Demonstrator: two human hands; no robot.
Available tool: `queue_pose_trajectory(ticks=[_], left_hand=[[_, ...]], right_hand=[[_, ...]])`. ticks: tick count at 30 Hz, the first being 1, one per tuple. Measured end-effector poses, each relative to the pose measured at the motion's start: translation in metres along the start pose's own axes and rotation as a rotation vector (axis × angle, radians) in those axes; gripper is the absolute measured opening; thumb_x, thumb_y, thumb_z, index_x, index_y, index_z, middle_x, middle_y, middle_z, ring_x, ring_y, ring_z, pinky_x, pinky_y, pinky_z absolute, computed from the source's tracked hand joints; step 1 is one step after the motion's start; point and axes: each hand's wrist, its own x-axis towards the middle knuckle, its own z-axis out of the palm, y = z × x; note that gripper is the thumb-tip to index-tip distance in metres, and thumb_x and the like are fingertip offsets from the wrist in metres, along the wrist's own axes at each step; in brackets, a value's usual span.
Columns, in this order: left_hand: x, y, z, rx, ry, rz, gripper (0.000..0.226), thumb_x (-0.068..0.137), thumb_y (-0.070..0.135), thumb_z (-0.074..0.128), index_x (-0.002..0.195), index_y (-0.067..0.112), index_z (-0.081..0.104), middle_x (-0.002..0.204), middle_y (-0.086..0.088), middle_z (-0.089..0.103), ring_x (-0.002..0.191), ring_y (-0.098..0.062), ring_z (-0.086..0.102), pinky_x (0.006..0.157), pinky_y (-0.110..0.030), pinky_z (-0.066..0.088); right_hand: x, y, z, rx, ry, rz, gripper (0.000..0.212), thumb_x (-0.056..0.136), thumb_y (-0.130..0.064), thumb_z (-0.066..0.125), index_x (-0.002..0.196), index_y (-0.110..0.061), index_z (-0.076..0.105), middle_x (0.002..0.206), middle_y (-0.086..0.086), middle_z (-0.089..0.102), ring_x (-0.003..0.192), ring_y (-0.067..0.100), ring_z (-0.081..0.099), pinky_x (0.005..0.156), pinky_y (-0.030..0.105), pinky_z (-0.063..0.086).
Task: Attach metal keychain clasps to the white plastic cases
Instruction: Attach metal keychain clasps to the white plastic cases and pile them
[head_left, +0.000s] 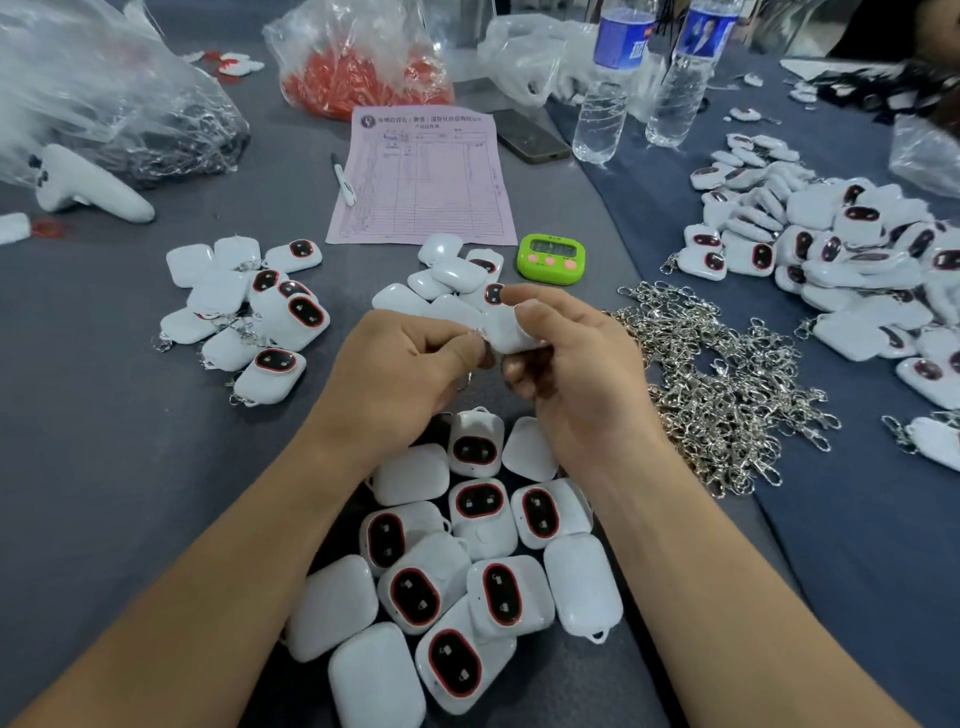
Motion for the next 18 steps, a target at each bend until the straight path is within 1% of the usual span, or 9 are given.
queue_pose_trajectory(ticks=[2, 4, 6, 8, 9, 12, 14, 16, 18], left_hand=[[-0.002, -0.001, -0.002, 0.351, 0.016, 0.151, 0.019, 0.092, 0.022, 0.070, 0.075, 0.015, 0.077, 0.054, -0.005, 0.057, 0.050, -0.009, 0.043, 0.051, -0.028, 0.039], [-0.005, 0.001, -0.002, 0.719, 0.046, 0.301, 0.015, 0.091, 0.022, 0.069, 0.078, 0.018, 0.077, 0.062, -0.005, 0.065, 0.058, -0.016, 0.041, 0.055, -0.032, 0.034], [-0.007, 0.001, -0.003, 0.854, 0.095, 0.413, 0.015, 0.088, 0.017, 0.068, 0.077, 0.019, 0.078, 0.063, -0.007, 0.066, 0.061, -0.018, 0.035, 0.058, -0.028, 0.026], [-0.009, 0.001, -0.004, 0.798, 0.145, 0.448, 0.015, 0.087, 0.019, 0.068, 0.077, 0.018, 0.079, 0.062, -0.008, 0.066, 0.062, -0.018, 0.037, 0.059, -0.027, 0.027], [-0.009, 0.003, -0.003, 0.711, 0.144, 0.393, 0.015, 0.089, 0.021, 0.070, 0.077, 0.017, 0.079, 0.061, -0.007, 0.065, 0.061, -0.017, 0.041, 0.056, -0.028, 0.030], [-0.003, 0.004, 0.000, 0.110, 0.035, 0.013, 0.021, 0.093, 0.022, 0.069, 0.076, 0.015, 0.077, 0.049, -0.001, 0.048, 0.050, -0.013, 0.040, 0.052, -0.028, 0.036], [-0.002, 0.008, 0.000, -0.197, -0.065, -0.152, 0.026, 0.098, 0.018, 0.063, 0.076, 0.015, 0.078, 0.047, -0.001, 0.038, 0.054, -0.024, 0.032, 0.060, -0.034, 0.034], [-0.003, 0.010, -0.001, -0.244, -0.121, -0.175, 0.030, 0.099, 0.016, 0.061, 0.075, 0.016, 0.079, 0.046, 0.001, 0.036, 0.057, -0.026, 0.027, 0.063, -0.038, 0.031], [-0.005, 0.011, -0.003, -0.123, -0.060, -0.124, 0.026, 0.096, 0.016, 0.066, 0.074, 0.013, 0.079, 0.044, 0.000, 0.037, 0.048, -0.020, 0.031, 0.054, -0.031, 0.032]], right_hand=[[-0.002, 0.004, 0.000, -0.190, 0.019, -0.169, 0.019, 0.094, 0.000, 0.057, 0.101, -0.007, 0.074, 0.059, 0.003, 0.060, 0.041, 0.017, 0.046, 0.041, 0.021, 0.036], [-0.007, 0.010, 0.001, -0.537, 0.074, -0.441, 0.019, 0.090, -0.006, 0.063, 0.095, -0.019, 0.076, 0.058, -0.006, 0.059, 0.046, 0.014, 0.049, 0.048, 0.023, 0.040], [-0.011, 0.015, 0.004, -0.740, 0.100, -0.601, 0.020, 0.087, -0.010, 0.066, 0.094, -0.026, 0.076, 0.055, -0.016, 0.055, 0.050, 0.007, 0.049, 0.054, 0.017, 0.037], [-0.009, 0.015, 0.004, -0.676, 0.095, -0.533, 0.021, 0.089, -0.009, 0.065, 0.094, -0.026, 0.076, 0.054, -0.015, 0.055, 0.048, 0.008, 0.049, 0.053, 0.020, 0.039], [-0.007, 0.012, 0.003, -0.565, 0.091, -0.437, 0.021, 0.090, -0.007, 0.063, 0.094, -0.023, 0.076, 0.056, -0.010, 0.058, 0.046, 0.013, 0.051, 0.050, 0.023, 0.040], [-0.002, 0.001, 0.002, -0.180, 0.048, -0.128, 0.020, 0.097, 0.000, 0.055, 0.104, -0.004, 0.073, 0.059, 0.007, 0.061, 0.041, 0.015, 0.047, 0.040, 0.020, 0.034], [-0.001, -0.001, 0.001, -0.040, 0.017, -0.022, 0.022, 0.099, -0.001, 0.051, 0.107, -0.001, 0.071, 0.059, 0.007, 0.062, 0.040, 0.014, 0.046, 0.038, 0.020, 0.032], [-0.002, 0.000, 0.001, -0.003, -0.010, 0.008, 0.023, 0.100, -0.001, 0.050, 0.109, 0.000, 0.070, 0.058, 0.007, 0.062, 0.040, 0.014, 0.046, 0.038, 0.020, 0.031], [-0.001, 0.001, 0.002, -0.015, -0.007, -0.008, 0.023, 0.099, -0.001, 0.051, 0.111, 0.000, 0.071, 0.057, 0.006, 0.060, 0.040, 0.014, 0.045, 0.039, 0.019, 0.031]])
